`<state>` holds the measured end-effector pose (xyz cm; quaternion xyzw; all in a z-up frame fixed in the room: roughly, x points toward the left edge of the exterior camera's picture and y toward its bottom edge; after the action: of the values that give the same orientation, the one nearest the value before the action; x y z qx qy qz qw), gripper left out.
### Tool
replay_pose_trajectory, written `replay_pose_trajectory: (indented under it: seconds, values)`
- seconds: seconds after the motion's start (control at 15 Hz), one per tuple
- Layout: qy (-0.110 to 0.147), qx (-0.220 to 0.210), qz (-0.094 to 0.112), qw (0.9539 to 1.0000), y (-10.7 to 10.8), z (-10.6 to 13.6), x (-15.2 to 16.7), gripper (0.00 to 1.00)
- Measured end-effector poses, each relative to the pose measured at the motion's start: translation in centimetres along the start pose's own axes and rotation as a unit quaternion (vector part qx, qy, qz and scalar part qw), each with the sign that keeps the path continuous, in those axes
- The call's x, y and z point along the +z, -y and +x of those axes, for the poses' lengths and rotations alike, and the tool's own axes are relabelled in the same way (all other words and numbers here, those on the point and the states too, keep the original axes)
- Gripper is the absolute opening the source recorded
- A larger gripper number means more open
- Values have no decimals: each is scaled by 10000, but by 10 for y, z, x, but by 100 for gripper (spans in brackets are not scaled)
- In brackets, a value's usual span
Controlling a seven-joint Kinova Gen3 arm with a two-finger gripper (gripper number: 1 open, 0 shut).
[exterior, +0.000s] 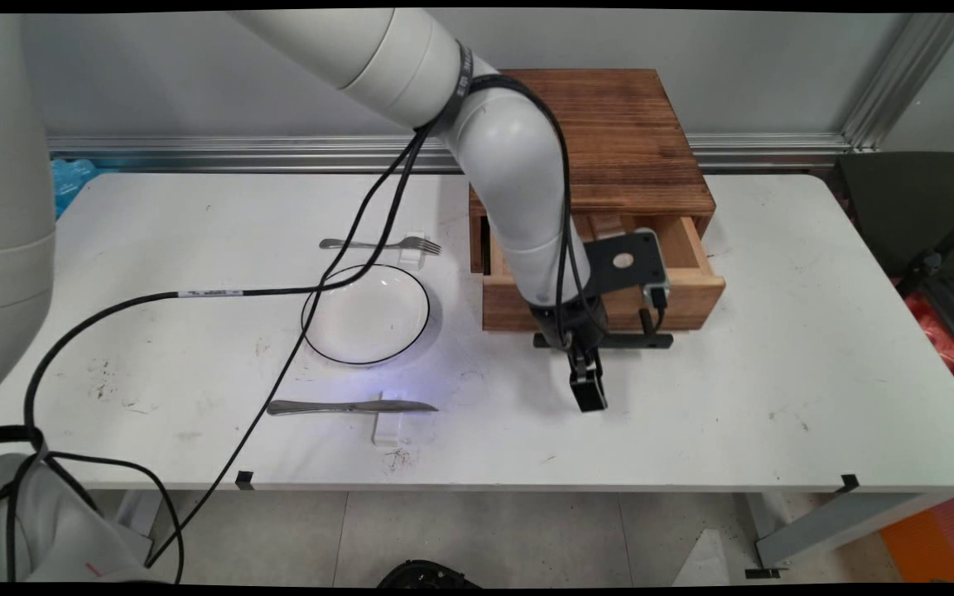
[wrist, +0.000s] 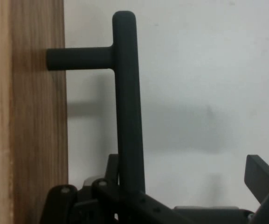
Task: Open the drawer
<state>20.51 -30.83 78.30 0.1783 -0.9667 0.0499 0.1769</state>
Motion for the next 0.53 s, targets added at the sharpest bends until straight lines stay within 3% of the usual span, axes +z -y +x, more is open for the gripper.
replay_pose_trajectory:
  seconds: [0.53]
  values:
    - [-29,53,-17,10000,-45,4,-3,100]
